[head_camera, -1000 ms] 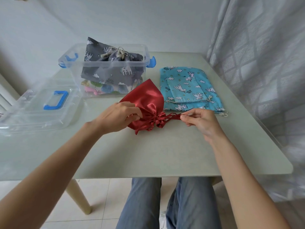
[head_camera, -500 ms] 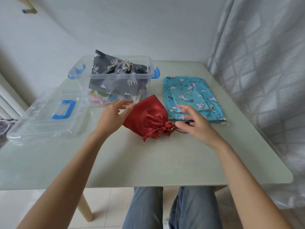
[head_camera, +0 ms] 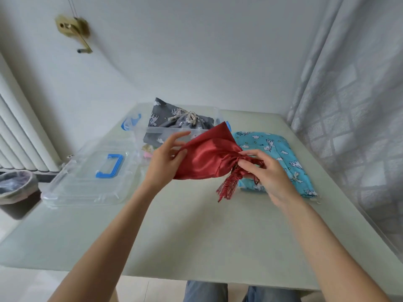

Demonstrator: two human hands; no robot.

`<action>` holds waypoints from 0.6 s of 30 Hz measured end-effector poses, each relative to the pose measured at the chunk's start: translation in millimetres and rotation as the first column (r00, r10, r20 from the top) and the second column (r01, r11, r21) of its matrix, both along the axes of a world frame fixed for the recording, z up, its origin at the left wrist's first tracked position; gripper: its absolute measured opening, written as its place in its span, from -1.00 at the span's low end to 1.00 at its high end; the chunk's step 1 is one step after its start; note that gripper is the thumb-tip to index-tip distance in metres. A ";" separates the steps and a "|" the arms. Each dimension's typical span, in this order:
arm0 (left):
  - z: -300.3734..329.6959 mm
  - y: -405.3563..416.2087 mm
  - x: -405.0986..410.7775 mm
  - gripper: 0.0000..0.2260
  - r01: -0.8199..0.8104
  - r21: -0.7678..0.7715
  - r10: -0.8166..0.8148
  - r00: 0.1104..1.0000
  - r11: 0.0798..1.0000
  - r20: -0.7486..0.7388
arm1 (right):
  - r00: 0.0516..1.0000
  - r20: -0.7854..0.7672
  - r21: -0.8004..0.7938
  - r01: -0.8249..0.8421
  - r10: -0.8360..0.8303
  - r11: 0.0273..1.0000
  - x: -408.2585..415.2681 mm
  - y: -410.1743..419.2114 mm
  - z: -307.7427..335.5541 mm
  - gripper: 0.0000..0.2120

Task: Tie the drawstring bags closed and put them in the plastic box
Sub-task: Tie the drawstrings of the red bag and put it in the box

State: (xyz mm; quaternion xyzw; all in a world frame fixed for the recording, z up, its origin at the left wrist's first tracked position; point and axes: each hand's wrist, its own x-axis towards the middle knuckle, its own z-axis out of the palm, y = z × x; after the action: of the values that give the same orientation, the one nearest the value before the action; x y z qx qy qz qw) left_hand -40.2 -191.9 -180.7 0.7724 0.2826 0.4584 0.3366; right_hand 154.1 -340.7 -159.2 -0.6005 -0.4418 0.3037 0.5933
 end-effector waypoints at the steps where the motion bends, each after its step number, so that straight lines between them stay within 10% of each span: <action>1: 9.3 4.0 -1.7 -0.62 -0.009 0.032 0.007 0.999 0.999 0.043 | 1.000 -0.023 0.033 -0.009 0.010 0.999 -0.2 9.0 13.0 -0.85; 11: 96.1 96.2 -17.6 -0.69 -0.188 0.253 0.150 0.975 0.949 0.161 | 0.979 0.202 0.259 -0.065 0.012 0.964 -3.4 155.3 117.5 -0.84; 18: 77.3 135.6 -31.6 -0.87 -0.416 0.241 0.463 0.867 0.877 -0.187 | 0.792 0.600 0.039 -0.173 0.115 0.984 -0.4 221.0 83.6 -0.80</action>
State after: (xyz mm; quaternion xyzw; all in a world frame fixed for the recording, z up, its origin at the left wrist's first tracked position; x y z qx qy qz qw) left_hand -71.8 -56.4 -103.4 0.7655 0.4445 0.4520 0.1101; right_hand 153.7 -119.7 -75.6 -0.6018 -0.6635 0.1238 0.4270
